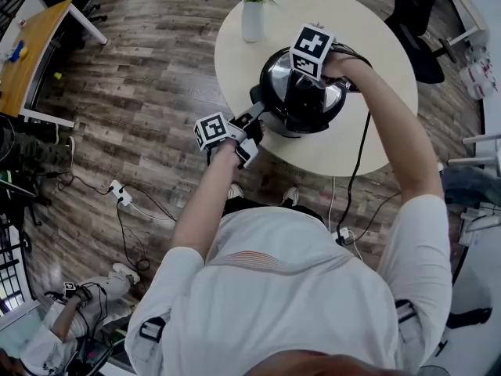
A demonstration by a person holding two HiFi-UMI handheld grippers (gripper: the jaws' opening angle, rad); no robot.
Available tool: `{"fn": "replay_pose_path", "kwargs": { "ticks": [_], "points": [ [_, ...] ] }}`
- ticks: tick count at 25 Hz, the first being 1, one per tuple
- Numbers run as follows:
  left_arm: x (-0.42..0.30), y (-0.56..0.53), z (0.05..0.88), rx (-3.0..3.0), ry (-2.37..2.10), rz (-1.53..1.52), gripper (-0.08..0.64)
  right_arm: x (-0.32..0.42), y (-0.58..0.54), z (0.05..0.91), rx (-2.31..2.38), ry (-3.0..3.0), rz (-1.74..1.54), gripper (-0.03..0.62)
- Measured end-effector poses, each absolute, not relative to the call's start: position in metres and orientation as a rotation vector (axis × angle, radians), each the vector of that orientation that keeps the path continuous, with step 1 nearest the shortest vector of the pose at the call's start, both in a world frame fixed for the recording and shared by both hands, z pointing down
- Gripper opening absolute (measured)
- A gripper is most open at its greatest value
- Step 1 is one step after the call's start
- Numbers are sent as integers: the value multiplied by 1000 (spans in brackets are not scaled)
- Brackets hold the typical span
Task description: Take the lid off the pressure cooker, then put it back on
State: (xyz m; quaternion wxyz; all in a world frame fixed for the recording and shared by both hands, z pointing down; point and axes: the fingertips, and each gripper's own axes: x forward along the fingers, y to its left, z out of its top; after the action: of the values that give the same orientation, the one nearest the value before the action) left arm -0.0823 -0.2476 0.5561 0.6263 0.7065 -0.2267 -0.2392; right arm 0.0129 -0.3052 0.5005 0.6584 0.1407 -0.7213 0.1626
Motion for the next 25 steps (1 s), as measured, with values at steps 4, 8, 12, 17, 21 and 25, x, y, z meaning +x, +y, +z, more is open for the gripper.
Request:
{"fn": "replay_pose_path", "kwargs": {
  "ticks": [4,8,12,17,21,25],
  "points": [
    [-83,-247,559,1623,-524,-528,64,12,-306,501,326,-1646,360,302],
    [-83,-247,557,1671,-528,-471,67,13,-303,497,314,-1641,350,299],
    [-84,-247,556,1687,-532,-450,71,16,-301,484,310,-1652,358,296],
    [-83,-247,557,1676,-533,-455,71,25,-297,466,300,-1651,358,295],
    [-84,-246,558,1667,-536,-455,71,26,-294,449,294,-1661,346,295],
    [-87,-247,554,1701,-561,-462,120,29,-299,429,326,-1690,330,295]
  ]
}}
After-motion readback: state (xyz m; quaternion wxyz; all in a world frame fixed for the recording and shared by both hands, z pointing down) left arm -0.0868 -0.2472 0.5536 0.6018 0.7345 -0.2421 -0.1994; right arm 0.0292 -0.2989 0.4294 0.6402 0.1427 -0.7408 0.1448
